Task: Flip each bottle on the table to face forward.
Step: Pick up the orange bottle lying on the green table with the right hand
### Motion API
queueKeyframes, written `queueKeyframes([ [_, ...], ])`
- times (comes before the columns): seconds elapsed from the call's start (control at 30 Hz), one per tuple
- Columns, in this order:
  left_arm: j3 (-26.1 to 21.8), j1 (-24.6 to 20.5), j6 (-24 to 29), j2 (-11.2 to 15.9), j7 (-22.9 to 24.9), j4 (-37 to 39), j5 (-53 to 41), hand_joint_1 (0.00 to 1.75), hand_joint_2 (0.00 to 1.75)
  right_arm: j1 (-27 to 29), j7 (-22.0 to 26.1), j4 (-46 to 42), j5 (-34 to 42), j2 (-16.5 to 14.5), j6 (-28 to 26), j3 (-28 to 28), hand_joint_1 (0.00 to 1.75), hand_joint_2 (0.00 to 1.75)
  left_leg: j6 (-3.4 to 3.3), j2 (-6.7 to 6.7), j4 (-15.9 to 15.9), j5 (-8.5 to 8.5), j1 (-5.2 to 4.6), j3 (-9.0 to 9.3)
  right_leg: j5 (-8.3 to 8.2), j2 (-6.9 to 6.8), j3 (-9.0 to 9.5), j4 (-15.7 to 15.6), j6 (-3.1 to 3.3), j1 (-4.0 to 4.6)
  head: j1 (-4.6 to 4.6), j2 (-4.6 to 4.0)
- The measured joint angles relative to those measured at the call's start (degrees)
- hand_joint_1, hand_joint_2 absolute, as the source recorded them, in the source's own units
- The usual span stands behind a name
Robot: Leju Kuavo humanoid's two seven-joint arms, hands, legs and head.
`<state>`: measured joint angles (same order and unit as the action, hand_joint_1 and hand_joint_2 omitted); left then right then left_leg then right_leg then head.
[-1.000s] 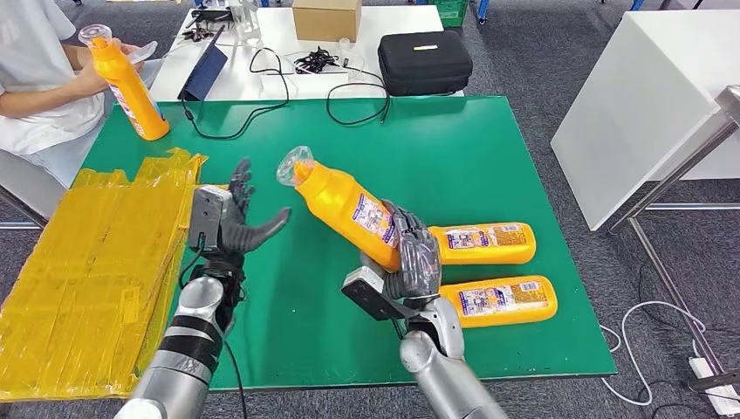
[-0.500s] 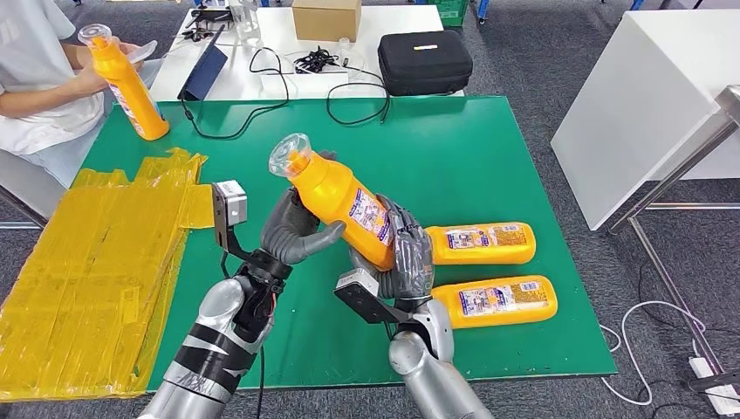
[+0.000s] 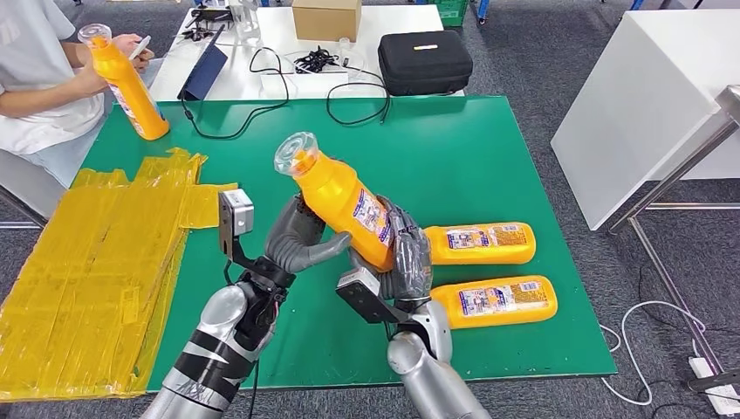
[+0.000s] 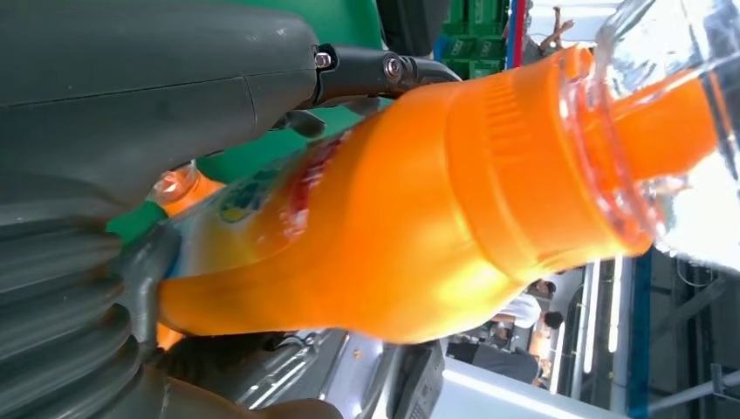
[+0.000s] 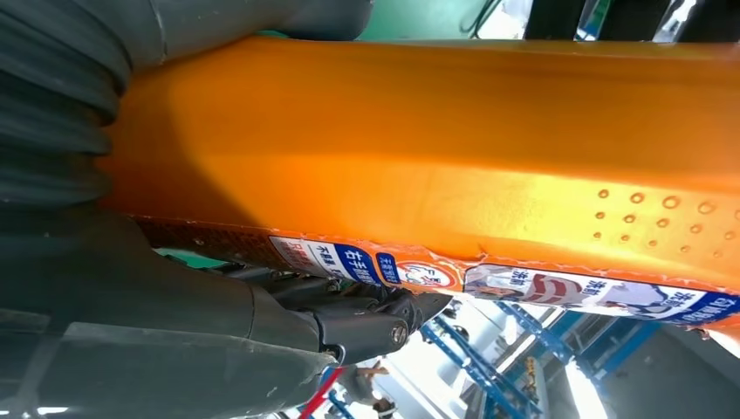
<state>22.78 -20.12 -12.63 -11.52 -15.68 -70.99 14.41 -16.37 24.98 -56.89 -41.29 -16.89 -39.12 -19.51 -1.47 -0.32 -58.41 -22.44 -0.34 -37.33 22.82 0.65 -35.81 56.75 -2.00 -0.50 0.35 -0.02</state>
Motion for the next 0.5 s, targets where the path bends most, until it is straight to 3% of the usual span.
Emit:
queueKeyframes([
  [0.27,1.1,0.5,2.1,0.0,-0.8,-0.1,-2.2,0.0,1.75,-0.3,-1.2,0.6,-1.7,-0.2,0.3,0.7,1.75,1.75,0.0,0.01,0.0,0.0,0.0,-0.01,0.0,0.0,0.0,0.0,0.0,0.0,0.0,0.0],
  [0.5,0.6,1.0,4.3,0.1,-1.2,-0.1,-3.2,0.0,1.75,-1.4,-3.3,4.8,-8.0,-1.4,0.4,-2.6,1.75,1.75,0.01,0.03,0.0,0.0,0.04,-0.01,0.0,0.0,-0.02,0.0,0.0,0.04,0.0,0.0],
])
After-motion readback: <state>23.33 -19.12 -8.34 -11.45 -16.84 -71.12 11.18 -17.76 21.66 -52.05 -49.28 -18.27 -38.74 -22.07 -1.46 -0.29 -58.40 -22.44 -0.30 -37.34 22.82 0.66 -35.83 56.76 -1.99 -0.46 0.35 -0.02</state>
